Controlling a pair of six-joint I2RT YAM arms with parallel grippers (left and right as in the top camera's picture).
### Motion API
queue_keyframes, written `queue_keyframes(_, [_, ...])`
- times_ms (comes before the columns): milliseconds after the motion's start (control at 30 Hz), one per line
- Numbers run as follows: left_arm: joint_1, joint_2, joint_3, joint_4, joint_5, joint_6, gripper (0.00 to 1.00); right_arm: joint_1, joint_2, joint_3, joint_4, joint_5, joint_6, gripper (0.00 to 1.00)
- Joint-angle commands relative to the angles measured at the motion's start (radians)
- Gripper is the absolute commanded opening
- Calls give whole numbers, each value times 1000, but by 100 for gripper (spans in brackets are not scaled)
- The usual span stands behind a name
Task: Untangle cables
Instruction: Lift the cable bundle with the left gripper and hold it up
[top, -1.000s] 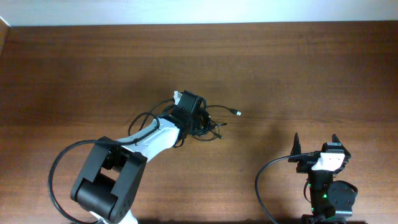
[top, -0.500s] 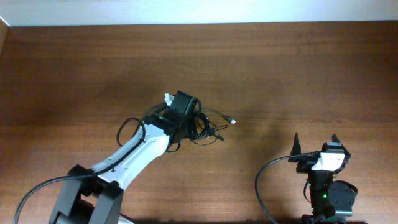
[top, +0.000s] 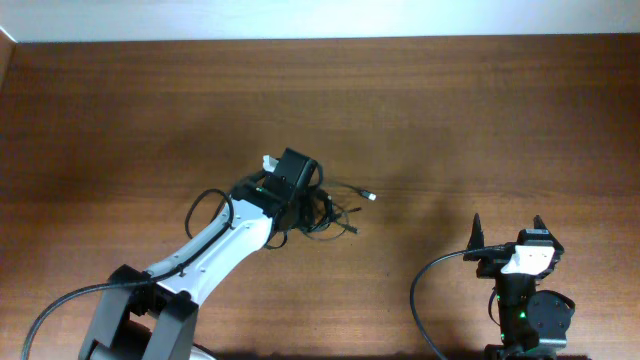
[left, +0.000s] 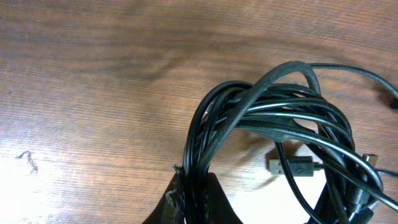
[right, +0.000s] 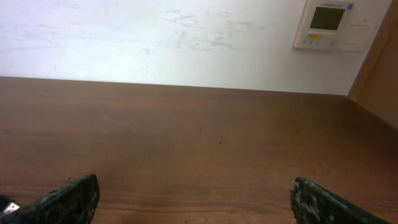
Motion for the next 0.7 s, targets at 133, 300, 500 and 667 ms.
queue_keyframes(133, [5, -18, -2, -121, 18, -156, 0, -2, -7, -6, -5, 3, -3, 98])
queue_keyframes(300, [5, -18, -2, -121, 18, -155, 1, -2, -7, -6, -5, 3, -3, 98])
queue_keyframes(500, [27, -63, 55, -215, 18, -72, 0, -2, -7, -6, -5, 3, -3, 98])
queue_keyframes(667, [42, -208, 97, -259, 61, -72, 0, -2, -7, -6, -5, 2, -3, 98])
